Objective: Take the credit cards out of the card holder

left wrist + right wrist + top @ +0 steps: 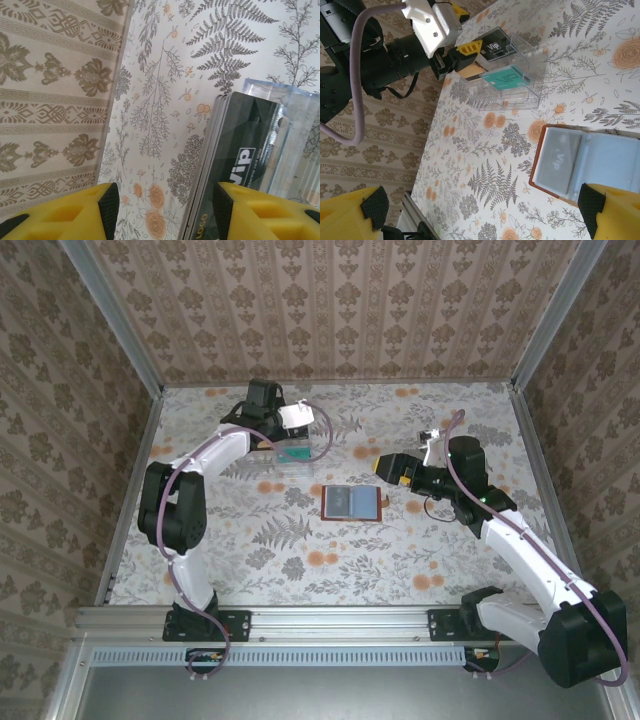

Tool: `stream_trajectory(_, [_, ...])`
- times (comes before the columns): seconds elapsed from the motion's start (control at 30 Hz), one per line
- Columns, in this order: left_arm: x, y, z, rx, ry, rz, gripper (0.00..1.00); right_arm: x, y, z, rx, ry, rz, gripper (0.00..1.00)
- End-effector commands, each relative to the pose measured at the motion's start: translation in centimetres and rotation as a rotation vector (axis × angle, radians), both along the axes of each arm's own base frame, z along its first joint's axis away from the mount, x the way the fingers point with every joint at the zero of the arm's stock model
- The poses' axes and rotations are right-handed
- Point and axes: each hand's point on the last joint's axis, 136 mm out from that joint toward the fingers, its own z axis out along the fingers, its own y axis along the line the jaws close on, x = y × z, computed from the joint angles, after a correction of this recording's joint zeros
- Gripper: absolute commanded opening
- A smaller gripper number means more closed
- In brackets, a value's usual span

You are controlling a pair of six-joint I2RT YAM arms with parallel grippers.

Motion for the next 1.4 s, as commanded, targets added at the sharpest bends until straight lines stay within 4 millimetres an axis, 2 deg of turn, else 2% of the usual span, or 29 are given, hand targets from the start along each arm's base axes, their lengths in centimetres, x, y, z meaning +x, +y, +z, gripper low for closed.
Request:
stream_trajectory(0.0, [0.6,-0.1,0.5,-0.021,-0.006,0.021,0.55,-0.1,-0.3,-0.1,0.003,0.006,-0.012,1.0])
stream_trajectory(0.13, [0.0,-0.2,0.7,-0.034,0.002,0.009,0.56,-0.1,-0.3,-0.2,0.001,0.005,-0.012,1.0])
stream_trajectory(0.23, [-0.6,-0.3,1.8,-0.077,0.001,0.015,0.57,0.0,-0.2,-0.3,-0.002,0.006,-0.01,1.0])
stream_trajectory(0.47, [-3.0,0.4,7.1,-0.272,0.016,0.131,0.61,0.5,0.0,-1.2,-0.052,0.021,0.003,1.0])
stream_trajectory(0.53, [-4.0,0.7,8.4,-0.33,0.031,0.168,0.76,0.5,0.2,-1.8,-0.091,0.027,0.01,1.0])
stream_trajectory(0.57, [-4.6,0.9,8.9,-0.361,0.04,0.187,0.92,0.6,0.4,-2.0,-0.111,0.028,0.017,0.99])
stream_trajectory(0.6, [-5.0,1.2,9.7,-0.401,0.043,0.219,1.0,0.5,0.6,-2.4,-0.134,0.034,0.025,0.98])
stream_trajectory(0.77, [-6.8,3.5,11.8,-0.587,0.064,0.418,1.0,0.3,1.8,-4.1,-0.253,0.048,0.065,0.86])
stream_trajectory(0.87, [-8.0,5.0,11.9,-0.706,0.122,0.55,1.0,0.2,2.6,-5.4,-0.298,0.073,0.089,0.71])
stream_trajectory(0.93, [-8.9,6.2,11.3,-0.795,0.219,0.651,1.0,0.3,3.0,-6.4,-0.323,0.09,0.094,0.62])
stream_trajectory(1.03, [-10.9,6.3,9.7,-0.895,0.426,0.684,1.0,0.4,3.2,-8.0,-0.372,0.112,0.095,0.58])
stream_trajectory(1.17, [-13.3,5.6,7.8,-0.982,0.503,0.666,1.0,0.7,3.1,-10.4,-0.435,0.154,0.081,0.52])
stream_trajectory(1.2, [-13.7,5.6,7.3,-1.011,0.522,0.683,0.98,0.8,3.1,-10.7,-0.449,0.155,0.073,0.5])
stream_trajectory(1.27, [-14.3,5.5,6.2,-1.063,0.568,0.736,0.93,1.0,3.0,-12.8,-0.482,0.205,0.074,0.44])
stream_trajectory(1.37, [-15.3,5.0,4.0,-1.099,0.64,0.833,0.8,1.2,3.0,-14.5,-0.517,0.243,0.065,0.38])
